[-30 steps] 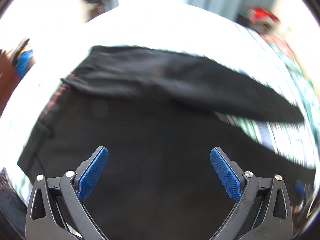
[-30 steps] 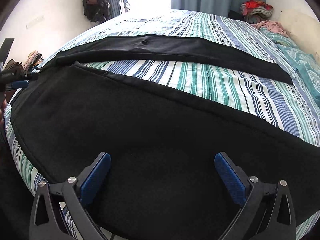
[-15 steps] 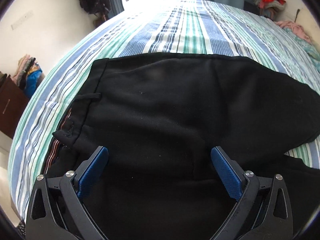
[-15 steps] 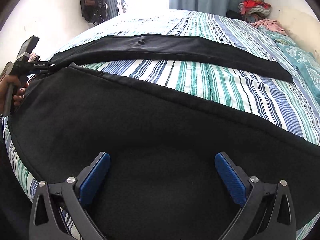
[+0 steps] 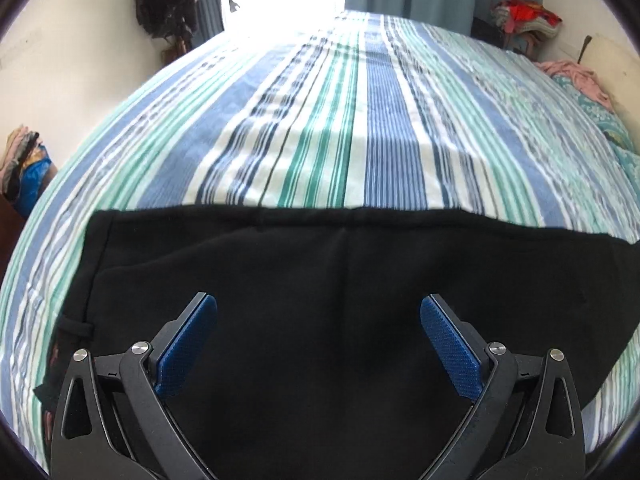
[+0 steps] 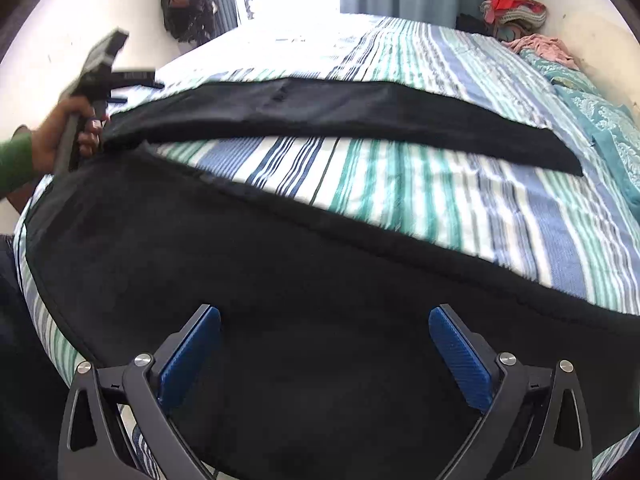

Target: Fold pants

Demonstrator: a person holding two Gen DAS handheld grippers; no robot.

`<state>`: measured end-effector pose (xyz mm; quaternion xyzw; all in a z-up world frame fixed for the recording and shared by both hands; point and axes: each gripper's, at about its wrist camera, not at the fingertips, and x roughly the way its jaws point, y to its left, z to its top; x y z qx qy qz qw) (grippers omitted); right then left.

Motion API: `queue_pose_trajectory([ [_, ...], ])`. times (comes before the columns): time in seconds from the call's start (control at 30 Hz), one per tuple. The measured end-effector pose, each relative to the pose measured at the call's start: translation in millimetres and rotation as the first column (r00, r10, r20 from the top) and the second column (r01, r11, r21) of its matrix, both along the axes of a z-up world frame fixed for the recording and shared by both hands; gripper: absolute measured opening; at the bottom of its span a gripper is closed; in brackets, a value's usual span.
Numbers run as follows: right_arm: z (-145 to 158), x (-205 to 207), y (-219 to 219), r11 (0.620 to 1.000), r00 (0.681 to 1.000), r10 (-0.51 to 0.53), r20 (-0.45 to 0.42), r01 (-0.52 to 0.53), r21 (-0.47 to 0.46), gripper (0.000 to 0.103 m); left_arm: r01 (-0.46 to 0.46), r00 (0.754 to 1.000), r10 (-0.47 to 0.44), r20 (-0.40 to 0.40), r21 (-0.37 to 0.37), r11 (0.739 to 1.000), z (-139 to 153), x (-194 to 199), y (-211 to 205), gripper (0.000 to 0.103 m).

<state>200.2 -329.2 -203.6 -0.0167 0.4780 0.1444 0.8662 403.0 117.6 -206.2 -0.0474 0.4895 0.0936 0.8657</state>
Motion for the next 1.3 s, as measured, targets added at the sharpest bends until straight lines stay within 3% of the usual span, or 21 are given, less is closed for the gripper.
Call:
queue_pose_trajectory([
  [0.03, 8.7, 10.0, -14.4, 1.0, 1.0, -0.022, 0.018, 0.022, 0.01, 0.103, 0.006, 0.999, -0.007, -0.035, -0.003, 1.0, -15.6, -0.3, -0.4, 0.103],
  [0.1, 22.4, 43.3, -49.2, 0.998, 0.998, -0.054, 0.031, 0.054, 0.013, 0.103, 0.004, 0.999, -0.003, 0.044, -0.021, 1.0, -15.2, -11.8, 2.0, 0.103],
  [0.23, 29.9, 143.4, -134.9, 0.988, 0.988, -0.145, 0.054, 0.148, -0.042, 0.103, 0.007, 0.999, -0.006, 0.054, -0.021, 1.0, -16.7, -14.5, -0.5, 0.103],
  [0.37, 7.4, 259.0, -223.9, 0.951, 0.95, -0.31, -0.046, 0.309, -0.023, 0.101, 0.006, 0.997, -0.006, 0.076, -0.008, 1.0, -19.4, -15.2, -2.2, 0.103],
  [0.43, -3.1, 303.0, -256.2, 0.917, 0.912, -0.396, -0.108, 0.4, 0.013, 0.08, 0.005, 0.996, -0.004, 0.088, -0.012, 1.0, -19.9, -16.5, -1.4, 0.103],
  [0.5, -15.0, 334.6, -271.5, 0.885, 0.875, -0.457, -0.161, 0.465, 0.02, 0.074, 0.005, 0.995, -0.004, 0.095, -0.011, 1.0, -21.3, -16.9, 0.2, 0.103],
  [0.57, -34.0, 362.7, -273.6, 0.881, 0.856, -0.457, -0.241, 0.473, 0.009, 0.074, 0.005, 0.995, -0.003, 0.1, -0.011, 1.0, -22.0, -17.6, 0.7, 0.103],
  [0.7, -61.2, 394.1, -261.5, 0.906, 0.866, -0.424, -0.265, 0.407, -0.12, 0.074, 0.004, 0.994, -0.003, 0.108, -0.008, 1.0, -23.0, -18.6, 0.5, 0.103],
  [0.77, -69.9, 399.9, -259.1, 0.912, 0.864, -0.409, -0.292, 0.399, -0.095, 0.06, 0.003, 0.994, -0.002, 0.109, -0.009, 1.0, -22.8, -18.8, 0.6, 0.103],
  [0.8, -67.7, 398.6, -256.8, 0.91, 0.87, -0.414, -0.267, 0.398, -0.115, 0.041, 0.003, 0.994, -0.002, 0.109, -0.009, 1.0, -22.7, -18.9, 0.8, 0.103],
  [0.83, -61.8, 395.6, -255.6, 0.908, 0.878, -0.418, -0.235, 0.4, -0.124, 0.011, 0.003, 0.994, -0.002, 0.108, -0.009, 1.0, -22.6, -18.9, 0.8, 0.103],
  [0.97, -18.7, 353.8, -251.1, 0.919, 0.914, -0.395, -0.091, 0.393, -0.035, 0.01, 0.003, 0.995, -0.003, 0.103, -0.004, 1.0, -22.2, -17.6, 0.4, 0.102],
  [1.1, 38.3, 259.8, -224.3, 0.946, 0.944, -0.324, 0.058, 0.323, 0.035, 0.009, 0.003, 0.996, -0.004, 0.094, 0.01, 1.0, -20.9, -16.5, -1.4, 0.103],
  [1.2, 61.3, 158.1, -209.5, 0.938, 0.932, -0.345, 0.112, 0.337, 0.086, 0.009, 0.002, 0.997, -0.003, 0.082, 0.014, 1.0, -19.5, -15.2, -1.6, 0.103],
  [1.3, 54.0, 59.8, -205.4, 0.884, 0.885, -0.463, 0.044, 0.458, 0.093, 0.009, -0.006, 0.999, 0.005, 0.052, 0.022, 1.0, -17.5, -12.2, -2.8, 0.103],
])
